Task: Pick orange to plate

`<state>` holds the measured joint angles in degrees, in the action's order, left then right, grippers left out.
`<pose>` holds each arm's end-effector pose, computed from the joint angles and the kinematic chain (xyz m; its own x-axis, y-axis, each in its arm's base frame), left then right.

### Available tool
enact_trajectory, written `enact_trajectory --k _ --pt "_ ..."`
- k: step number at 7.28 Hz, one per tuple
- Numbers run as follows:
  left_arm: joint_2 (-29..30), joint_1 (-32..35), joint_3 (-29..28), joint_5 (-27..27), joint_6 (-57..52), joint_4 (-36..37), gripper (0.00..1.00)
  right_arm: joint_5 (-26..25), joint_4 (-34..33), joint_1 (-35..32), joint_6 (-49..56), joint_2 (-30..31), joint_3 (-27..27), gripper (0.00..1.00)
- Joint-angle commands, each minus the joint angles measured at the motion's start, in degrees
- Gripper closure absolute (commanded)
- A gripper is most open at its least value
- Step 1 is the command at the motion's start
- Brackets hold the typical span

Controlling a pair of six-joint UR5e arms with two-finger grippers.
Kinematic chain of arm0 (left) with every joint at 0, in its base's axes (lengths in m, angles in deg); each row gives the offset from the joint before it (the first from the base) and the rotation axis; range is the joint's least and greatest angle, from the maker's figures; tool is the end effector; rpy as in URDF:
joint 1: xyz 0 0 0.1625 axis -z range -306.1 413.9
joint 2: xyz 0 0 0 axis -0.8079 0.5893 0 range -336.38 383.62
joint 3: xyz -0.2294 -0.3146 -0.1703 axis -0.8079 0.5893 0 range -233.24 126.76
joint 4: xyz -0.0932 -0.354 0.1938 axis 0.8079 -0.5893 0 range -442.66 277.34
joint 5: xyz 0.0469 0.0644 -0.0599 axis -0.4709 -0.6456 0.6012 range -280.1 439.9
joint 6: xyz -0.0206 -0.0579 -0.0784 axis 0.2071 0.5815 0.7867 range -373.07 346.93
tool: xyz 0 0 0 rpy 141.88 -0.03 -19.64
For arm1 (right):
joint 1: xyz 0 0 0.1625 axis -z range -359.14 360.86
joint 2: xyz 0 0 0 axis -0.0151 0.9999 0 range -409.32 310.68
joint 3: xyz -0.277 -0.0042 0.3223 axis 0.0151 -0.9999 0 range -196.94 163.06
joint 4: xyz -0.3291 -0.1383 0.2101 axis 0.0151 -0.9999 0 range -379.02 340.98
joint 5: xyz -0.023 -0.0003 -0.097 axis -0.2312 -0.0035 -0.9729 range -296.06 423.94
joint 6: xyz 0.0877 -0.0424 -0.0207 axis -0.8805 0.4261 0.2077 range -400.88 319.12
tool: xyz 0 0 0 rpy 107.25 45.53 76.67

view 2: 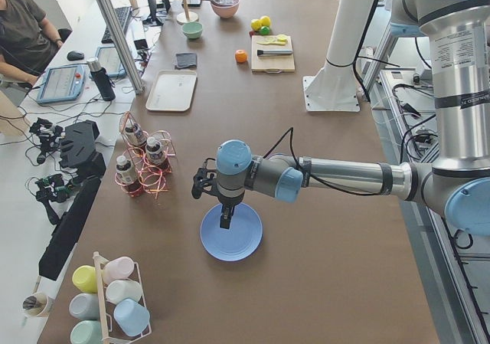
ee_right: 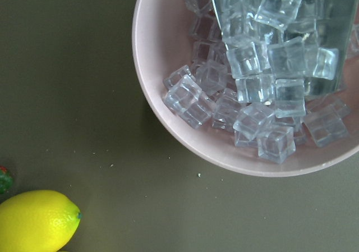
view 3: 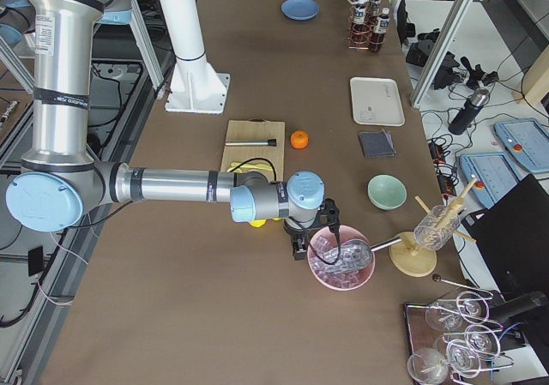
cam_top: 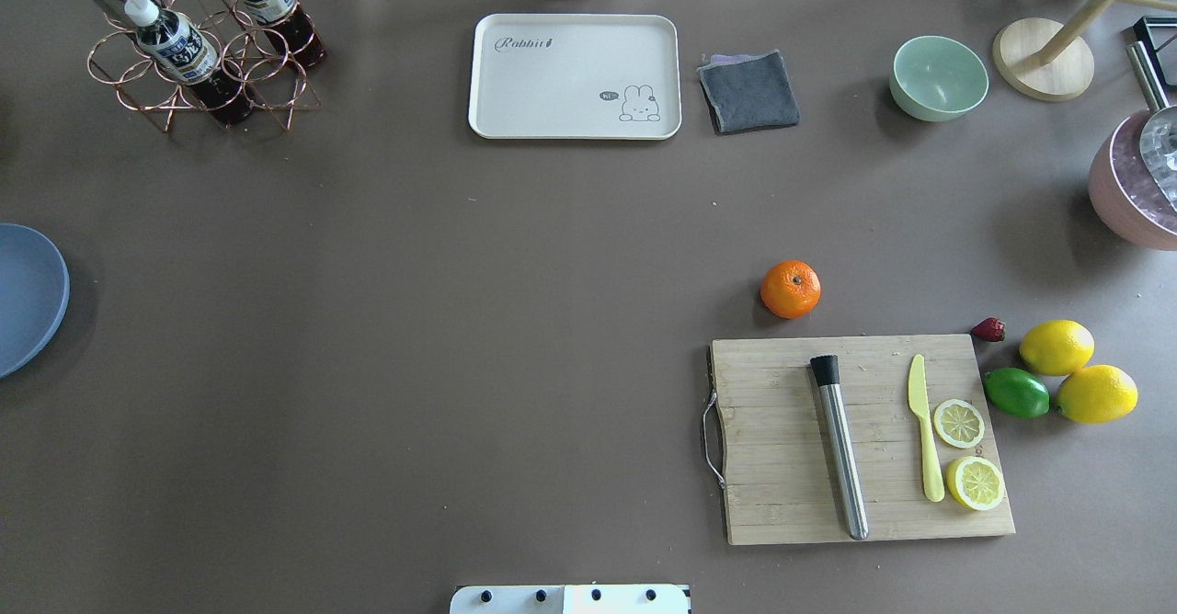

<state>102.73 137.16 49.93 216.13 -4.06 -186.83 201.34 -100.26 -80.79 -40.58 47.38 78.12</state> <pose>-0.0109 -0.4309 0.6021 0.6724 0.1314 -0.7284 -0.0072 0.9852 0.1711 -0.0059 -0.4537 0.6504 0.6557 -0.1936 0.7298 0.1475 0.9808 0.1277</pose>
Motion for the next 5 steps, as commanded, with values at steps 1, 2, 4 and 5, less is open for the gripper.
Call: enact_trajectory --k 1,2,4,5 --pt "-0.2 0.2 0.4 -0.3 0.2 -0.1 0.06 -0.9 -0.1 0.0 0.0 0.2 -0.4 0.00" --pt "-0.2 0.4 1.0 -0.3 0.1 -0.1 0.05 -0.6 -0.1 -0.1 0.2 0.4 -0.7 0.00" --pt "0.3 0.6 0.5 -0.4 -0.1 -0.1 0.05 -0.6 0.0 0.0 0.0 -0.2 -0.7 0.00" --pt "0.6 0.7 0.9 -0.3 -0.1 -0.1 0.05 -1.1 0.1 0.0 -0.1 -0.4 -0.6 0.00"
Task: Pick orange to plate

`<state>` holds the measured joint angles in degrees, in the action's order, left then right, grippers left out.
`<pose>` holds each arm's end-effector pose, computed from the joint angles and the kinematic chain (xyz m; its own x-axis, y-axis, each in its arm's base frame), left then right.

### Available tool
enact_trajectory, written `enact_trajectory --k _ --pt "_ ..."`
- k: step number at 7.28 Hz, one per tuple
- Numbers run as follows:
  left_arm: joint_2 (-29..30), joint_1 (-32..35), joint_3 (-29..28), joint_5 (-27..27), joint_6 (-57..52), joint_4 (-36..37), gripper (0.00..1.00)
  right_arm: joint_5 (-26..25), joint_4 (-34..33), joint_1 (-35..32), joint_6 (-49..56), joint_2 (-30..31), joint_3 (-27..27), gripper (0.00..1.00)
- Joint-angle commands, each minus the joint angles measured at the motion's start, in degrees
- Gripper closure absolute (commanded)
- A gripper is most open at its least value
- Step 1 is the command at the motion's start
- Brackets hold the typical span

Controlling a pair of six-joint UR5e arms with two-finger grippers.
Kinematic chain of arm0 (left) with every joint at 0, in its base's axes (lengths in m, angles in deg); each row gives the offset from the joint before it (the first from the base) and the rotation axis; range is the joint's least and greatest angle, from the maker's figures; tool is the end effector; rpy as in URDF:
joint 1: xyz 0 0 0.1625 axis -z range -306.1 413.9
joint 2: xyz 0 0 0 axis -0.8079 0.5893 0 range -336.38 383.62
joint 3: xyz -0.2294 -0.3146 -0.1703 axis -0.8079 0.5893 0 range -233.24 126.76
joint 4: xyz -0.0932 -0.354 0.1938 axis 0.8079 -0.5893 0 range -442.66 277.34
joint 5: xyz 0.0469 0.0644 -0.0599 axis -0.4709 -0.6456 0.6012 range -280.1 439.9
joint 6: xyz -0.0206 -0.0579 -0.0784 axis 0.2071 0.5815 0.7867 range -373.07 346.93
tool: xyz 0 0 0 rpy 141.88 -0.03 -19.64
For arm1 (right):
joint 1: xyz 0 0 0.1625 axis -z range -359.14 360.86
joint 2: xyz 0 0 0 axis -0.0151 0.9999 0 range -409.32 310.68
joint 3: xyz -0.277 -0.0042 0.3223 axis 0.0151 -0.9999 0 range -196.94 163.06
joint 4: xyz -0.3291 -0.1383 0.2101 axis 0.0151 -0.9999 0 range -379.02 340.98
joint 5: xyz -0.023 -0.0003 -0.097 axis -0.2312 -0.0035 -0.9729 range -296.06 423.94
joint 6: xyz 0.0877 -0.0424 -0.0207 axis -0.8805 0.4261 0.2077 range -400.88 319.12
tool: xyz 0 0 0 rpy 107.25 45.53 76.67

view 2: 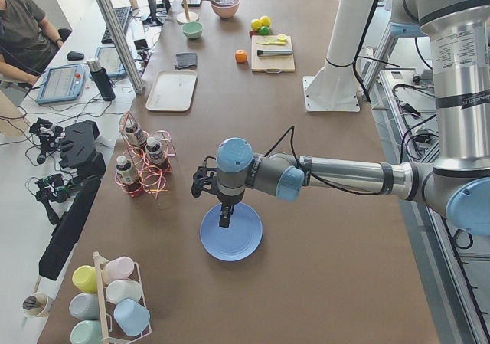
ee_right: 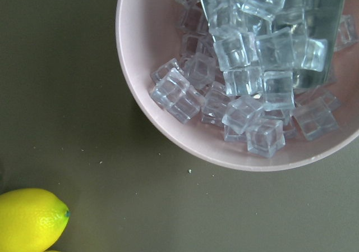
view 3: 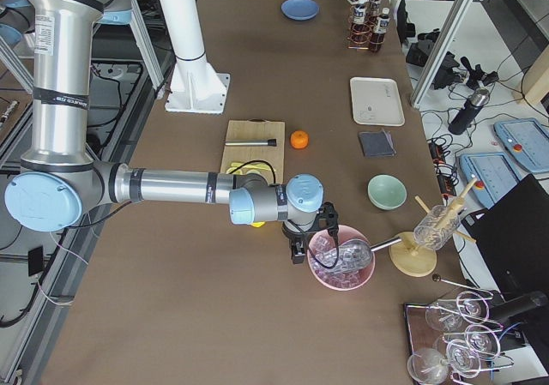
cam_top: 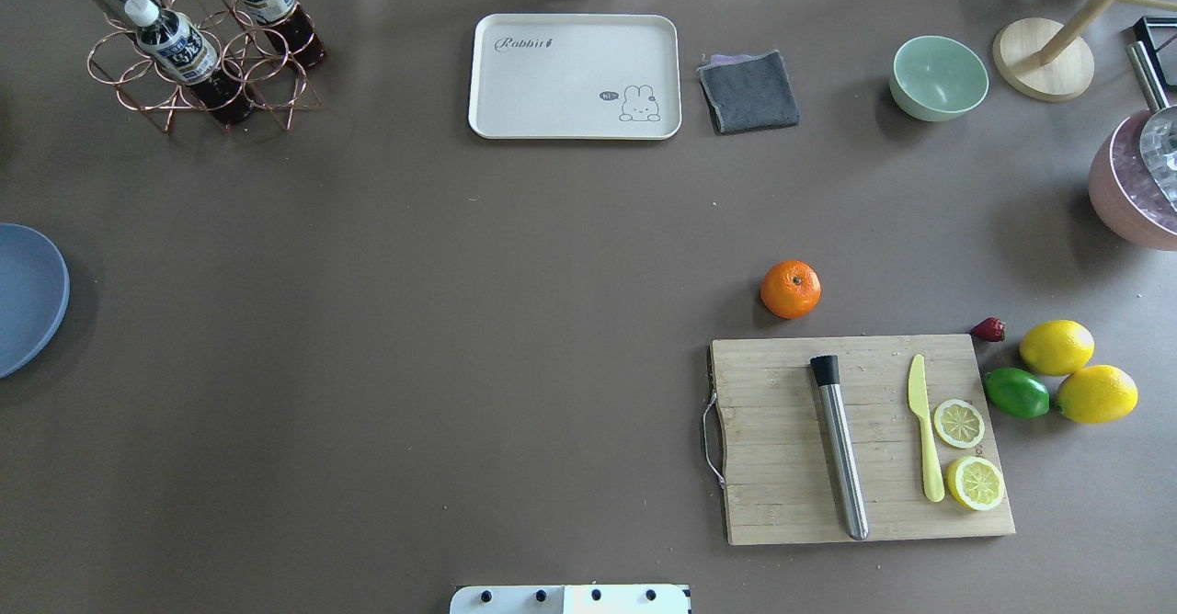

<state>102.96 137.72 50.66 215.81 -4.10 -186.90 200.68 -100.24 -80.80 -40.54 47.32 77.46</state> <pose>-0.0153 -0.4330 0.5942 0.6764 0.1378 -0.7236 0.0030 0.9818 0.1898 -0.0050 -0.4536 0.6565 0.6652 -0.1872 0.7228 0.1480 0.9819 0.1181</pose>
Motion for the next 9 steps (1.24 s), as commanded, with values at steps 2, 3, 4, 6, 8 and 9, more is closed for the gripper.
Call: enact_trajectory --k 2,3,4,6,8,9 --pt "1.0 0.2 -0.1 0.0 -0.1 0.0 0.05 -2.2 0.0 0.0 -0.5 -1.2 -0.3 0.00" --pt "0.5 0.4 0.0 0.0 -0.2 -0.2 0.04 -1.9 -0.1 0.0 -1.6 -1.0 -0.4 0.00" --pt "0.2 1.3 0.8 -0.1 0.4 -0.1 0.03 -1.8 0.0 0.0 -5.1 -1.1 -0.4 0.00" --pt "0.9 1.5 0.0 0.4 0.4 0.7 0.03 -0.6 0.3 0.0 -4.8 -1.2 -0.1 0.00" --pt "0.5 1.6 -0.2 0.4 0.0 0.8 0.03 0.4 0.4 -0.1 -4.7 -1.1 -0.1 0.00" --pt "0.2 1.6 -0.2 0.4 -0.1 0.5 0.03 0.3 0.4 -0.1 -4.7 -1.0 -0.4 0.00"
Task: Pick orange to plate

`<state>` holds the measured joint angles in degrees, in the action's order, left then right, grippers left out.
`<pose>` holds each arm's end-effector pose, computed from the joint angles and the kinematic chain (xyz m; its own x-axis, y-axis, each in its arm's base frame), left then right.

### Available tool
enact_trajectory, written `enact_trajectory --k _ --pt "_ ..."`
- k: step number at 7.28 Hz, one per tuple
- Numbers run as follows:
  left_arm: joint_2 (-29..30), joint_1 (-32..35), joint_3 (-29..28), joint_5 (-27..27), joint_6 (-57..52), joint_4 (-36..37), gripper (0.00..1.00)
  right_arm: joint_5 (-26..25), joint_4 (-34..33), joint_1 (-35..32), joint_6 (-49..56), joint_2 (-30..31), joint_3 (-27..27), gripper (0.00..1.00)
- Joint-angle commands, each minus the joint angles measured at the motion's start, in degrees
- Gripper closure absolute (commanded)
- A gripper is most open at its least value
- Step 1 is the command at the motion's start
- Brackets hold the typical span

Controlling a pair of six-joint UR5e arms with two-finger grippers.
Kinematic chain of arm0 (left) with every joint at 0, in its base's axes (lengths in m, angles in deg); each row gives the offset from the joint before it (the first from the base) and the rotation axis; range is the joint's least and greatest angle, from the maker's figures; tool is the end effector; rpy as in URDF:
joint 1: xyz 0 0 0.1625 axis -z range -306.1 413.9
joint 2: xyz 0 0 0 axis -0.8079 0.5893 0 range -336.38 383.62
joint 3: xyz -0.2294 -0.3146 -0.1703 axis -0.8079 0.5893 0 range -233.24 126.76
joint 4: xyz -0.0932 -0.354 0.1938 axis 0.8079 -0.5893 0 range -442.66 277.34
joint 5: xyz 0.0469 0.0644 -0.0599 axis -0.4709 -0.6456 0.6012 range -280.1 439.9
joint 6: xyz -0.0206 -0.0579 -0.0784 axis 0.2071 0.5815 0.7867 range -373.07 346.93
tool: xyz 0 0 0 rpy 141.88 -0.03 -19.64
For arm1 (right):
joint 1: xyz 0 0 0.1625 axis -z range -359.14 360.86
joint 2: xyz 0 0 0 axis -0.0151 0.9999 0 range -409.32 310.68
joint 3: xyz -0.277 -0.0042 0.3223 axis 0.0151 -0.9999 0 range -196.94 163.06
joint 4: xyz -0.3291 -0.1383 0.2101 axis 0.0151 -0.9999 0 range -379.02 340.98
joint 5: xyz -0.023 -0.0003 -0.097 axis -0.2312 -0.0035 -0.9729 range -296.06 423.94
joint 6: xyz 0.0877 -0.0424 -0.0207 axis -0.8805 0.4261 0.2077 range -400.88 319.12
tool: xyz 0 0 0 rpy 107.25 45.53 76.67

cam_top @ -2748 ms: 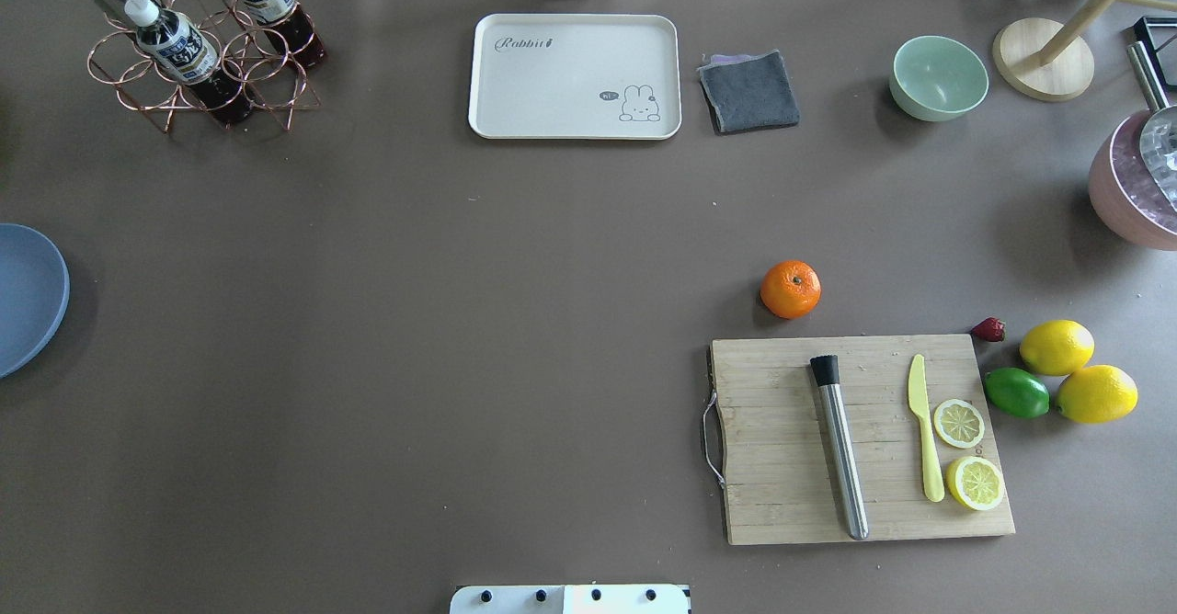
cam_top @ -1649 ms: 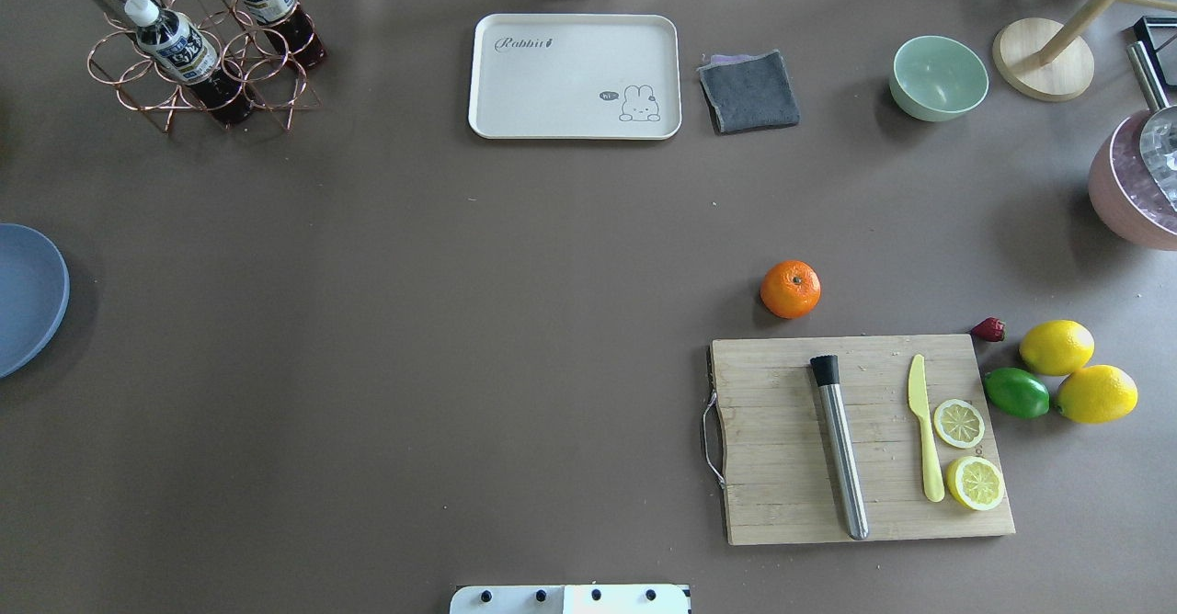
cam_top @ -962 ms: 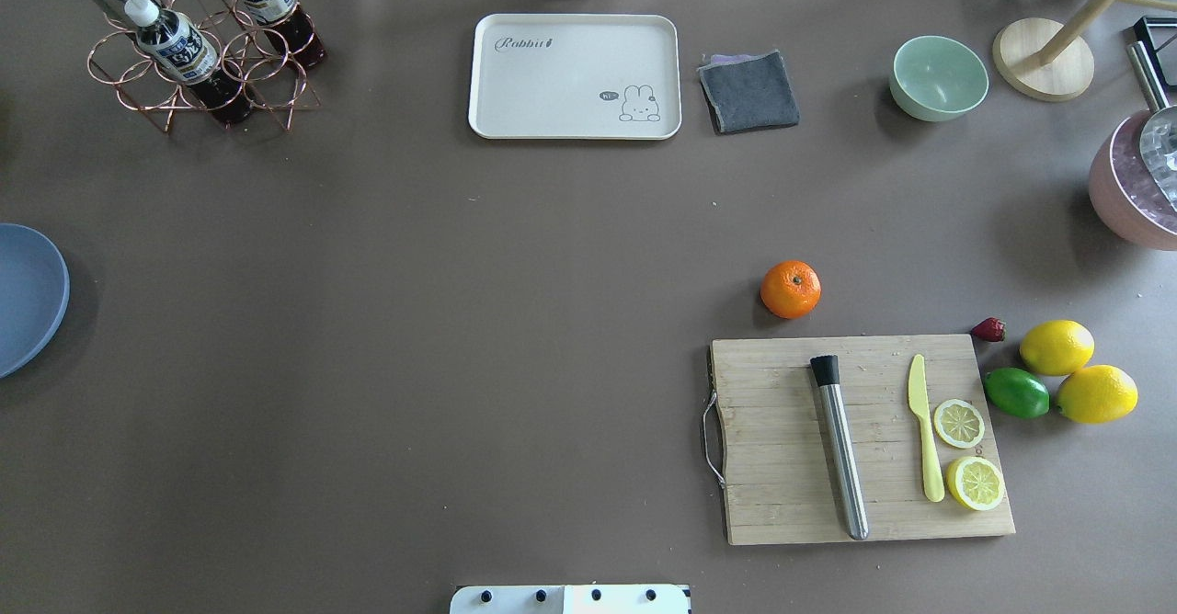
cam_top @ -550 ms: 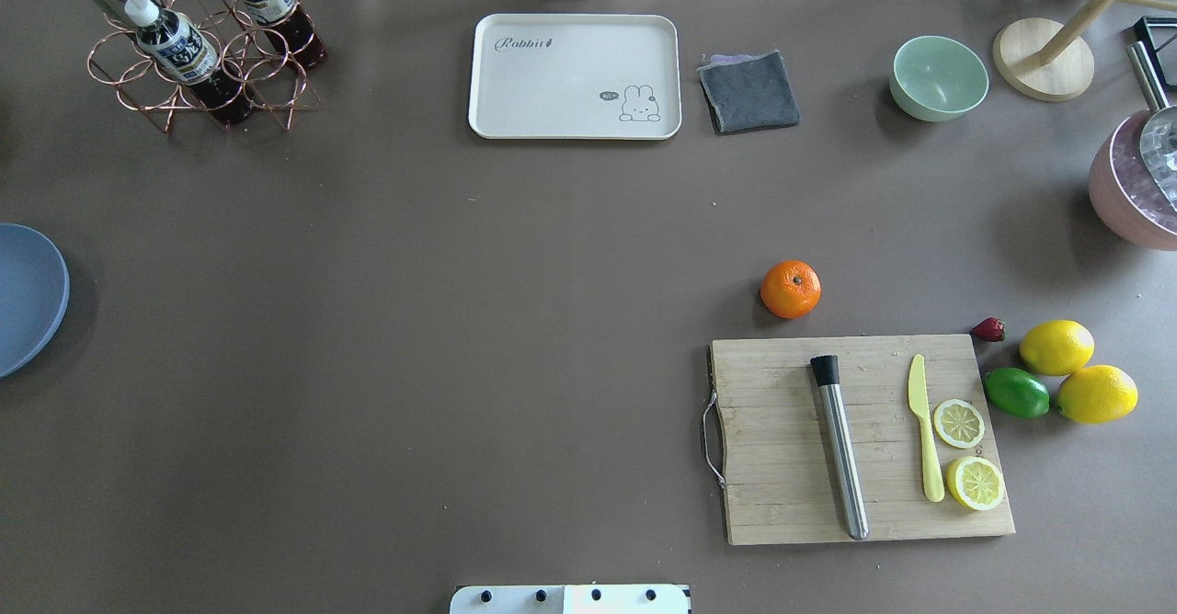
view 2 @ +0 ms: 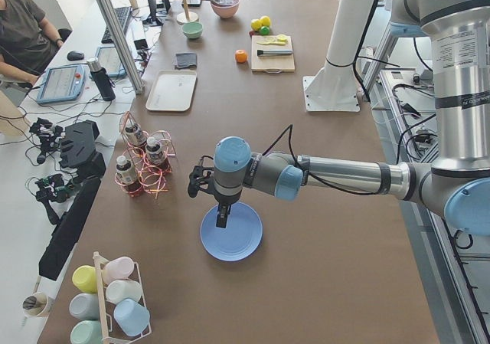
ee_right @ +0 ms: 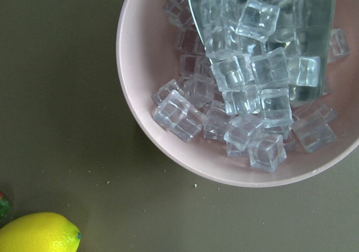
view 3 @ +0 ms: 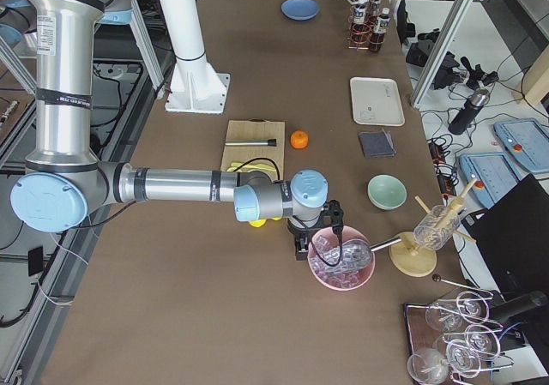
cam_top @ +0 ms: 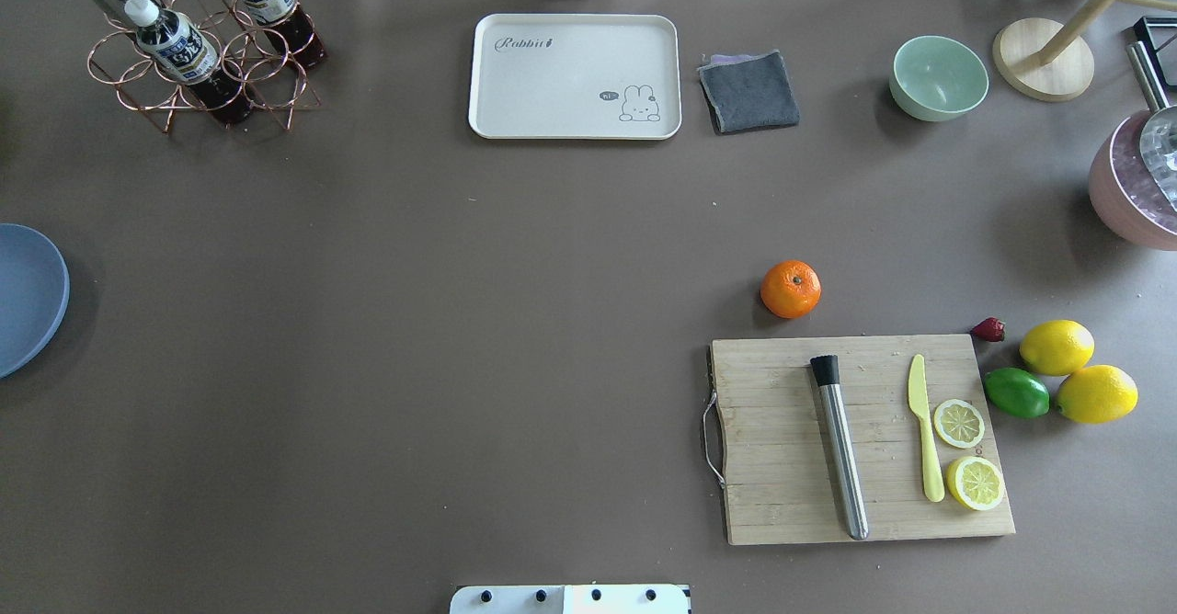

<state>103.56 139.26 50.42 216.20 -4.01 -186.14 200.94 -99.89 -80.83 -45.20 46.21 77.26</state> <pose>-0.0262 -0.4362 0.5929 0.6752 0.1140 -0.7287 0.0295 0.9830 0.1811 -0.0065 -0.4630 0.6485 0.6694 -0.1223 0.7328 0.0930 0.9924 0.0807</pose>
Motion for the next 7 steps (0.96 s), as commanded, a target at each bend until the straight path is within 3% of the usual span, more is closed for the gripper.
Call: enact_trajectory --k 1,7 --pt "-0.1 0.1 0.0 -0.2 -0.2 -0.4 0.03 0.1 0.0 0.0 0.1 0.2 -0.1 0.00" --pt "-0.6 0.0 0.1 -0.2 0.3 -0.4 0.03 0.5 0.0 0.0 -0.2 0.1 0.0 0.00"
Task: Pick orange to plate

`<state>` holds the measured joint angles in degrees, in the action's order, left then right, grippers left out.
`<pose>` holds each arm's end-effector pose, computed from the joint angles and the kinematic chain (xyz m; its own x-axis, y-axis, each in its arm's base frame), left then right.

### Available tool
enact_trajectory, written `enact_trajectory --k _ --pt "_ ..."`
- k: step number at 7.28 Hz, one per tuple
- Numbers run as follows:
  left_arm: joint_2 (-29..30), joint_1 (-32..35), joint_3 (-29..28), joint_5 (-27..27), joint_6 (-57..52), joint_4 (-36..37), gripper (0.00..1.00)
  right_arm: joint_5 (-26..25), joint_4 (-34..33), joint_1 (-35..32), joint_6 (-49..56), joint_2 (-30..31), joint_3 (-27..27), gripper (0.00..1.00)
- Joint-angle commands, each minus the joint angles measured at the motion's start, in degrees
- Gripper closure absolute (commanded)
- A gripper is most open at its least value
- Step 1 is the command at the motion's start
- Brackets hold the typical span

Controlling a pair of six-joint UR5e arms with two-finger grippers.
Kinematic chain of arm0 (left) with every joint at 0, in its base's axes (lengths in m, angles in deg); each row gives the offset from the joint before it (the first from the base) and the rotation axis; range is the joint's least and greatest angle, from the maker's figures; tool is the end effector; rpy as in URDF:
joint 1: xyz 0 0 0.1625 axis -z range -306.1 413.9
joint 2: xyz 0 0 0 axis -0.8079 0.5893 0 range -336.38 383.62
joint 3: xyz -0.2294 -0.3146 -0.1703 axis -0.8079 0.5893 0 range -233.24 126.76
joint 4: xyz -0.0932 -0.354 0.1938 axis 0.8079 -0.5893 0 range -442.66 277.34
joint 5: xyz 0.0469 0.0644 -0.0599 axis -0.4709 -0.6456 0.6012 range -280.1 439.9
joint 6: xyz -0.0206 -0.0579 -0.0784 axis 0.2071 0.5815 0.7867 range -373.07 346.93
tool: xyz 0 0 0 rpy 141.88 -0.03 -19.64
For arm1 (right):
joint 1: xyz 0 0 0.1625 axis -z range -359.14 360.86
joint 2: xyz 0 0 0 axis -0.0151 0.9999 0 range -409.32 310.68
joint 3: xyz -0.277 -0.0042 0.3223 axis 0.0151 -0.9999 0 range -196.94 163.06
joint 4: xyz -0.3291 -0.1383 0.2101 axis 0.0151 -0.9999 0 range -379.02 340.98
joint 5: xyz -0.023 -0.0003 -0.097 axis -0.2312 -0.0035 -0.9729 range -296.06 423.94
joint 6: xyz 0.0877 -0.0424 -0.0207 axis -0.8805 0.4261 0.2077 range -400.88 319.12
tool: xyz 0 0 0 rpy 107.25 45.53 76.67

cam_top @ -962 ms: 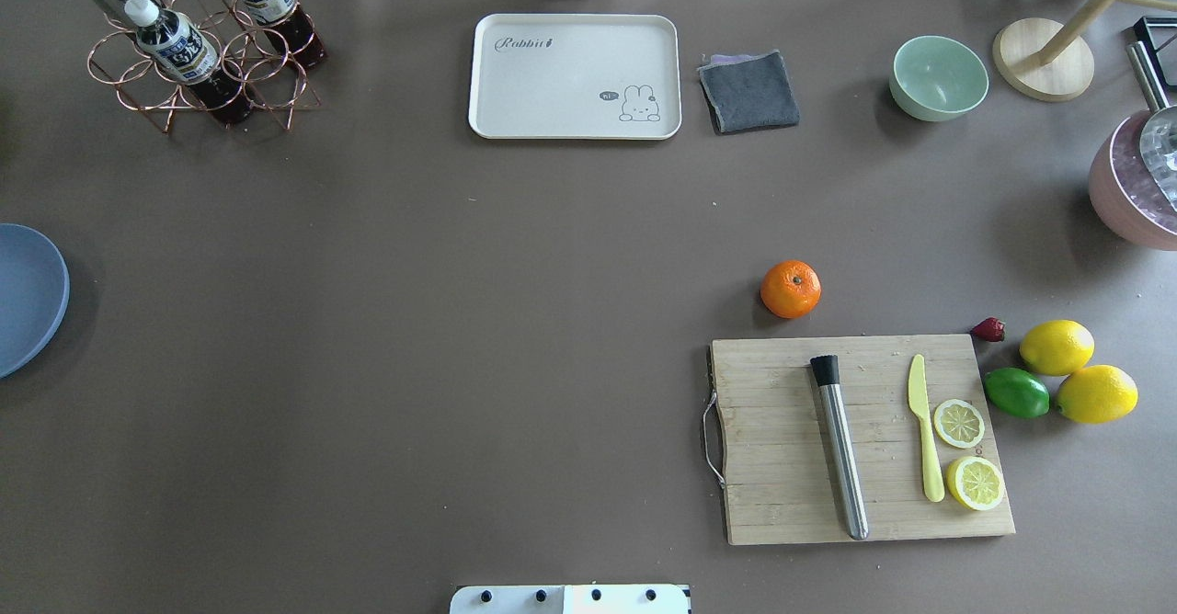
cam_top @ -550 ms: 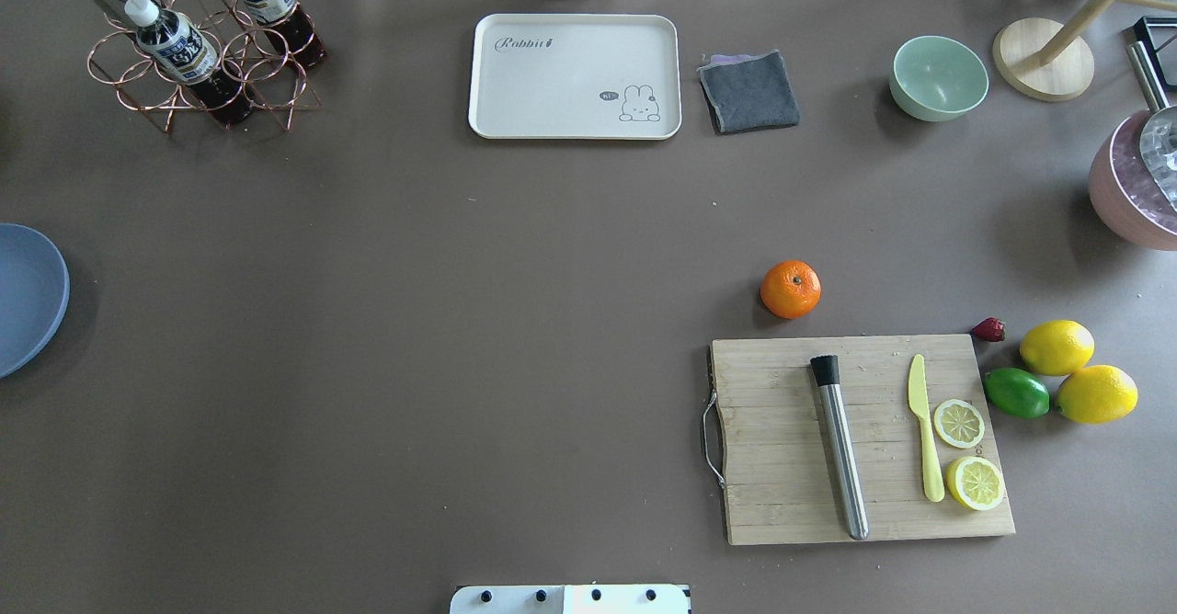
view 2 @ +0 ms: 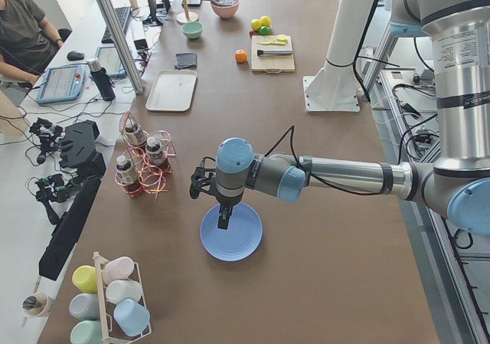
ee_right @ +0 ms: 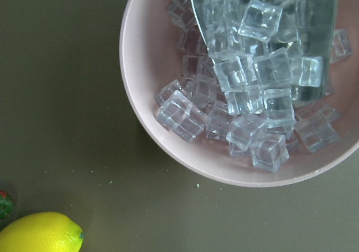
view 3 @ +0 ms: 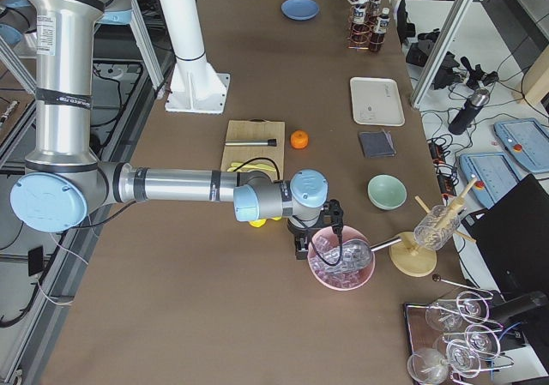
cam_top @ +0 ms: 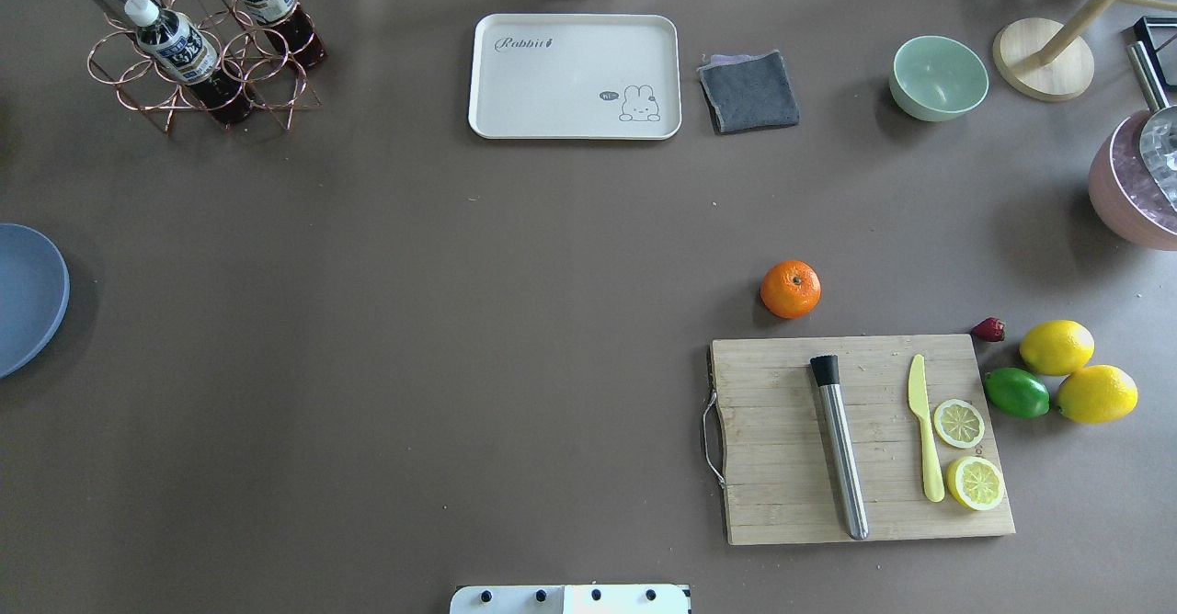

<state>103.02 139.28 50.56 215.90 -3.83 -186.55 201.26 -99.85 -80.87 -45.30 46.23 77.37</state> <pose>-0.0270 -0.4326 0.5952 0.6790 0.1100 -0.7259 0.0326 0.9832 0.1796 -0.0065 -0.4629 0.6472 0.6653 -0.1217 0.7366 0.0914 0.9925 0.0814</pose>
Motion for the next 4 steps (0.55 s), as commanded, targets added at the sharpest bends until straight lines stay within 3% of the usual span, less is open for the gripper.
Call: enact_trajectory --k 1,4 --pt "0.0 0.0 -0.1 0.1 0.2 0.0 0.03 0.1 0.5 0.0 -0.1 0.3 -0.4 0.00" --pt "0.0 -0.1 -0.4 -0.1 -0.2 0.0 0.03 0.1 2.4 0.1 0.0 1.1 -1.1 0.00"
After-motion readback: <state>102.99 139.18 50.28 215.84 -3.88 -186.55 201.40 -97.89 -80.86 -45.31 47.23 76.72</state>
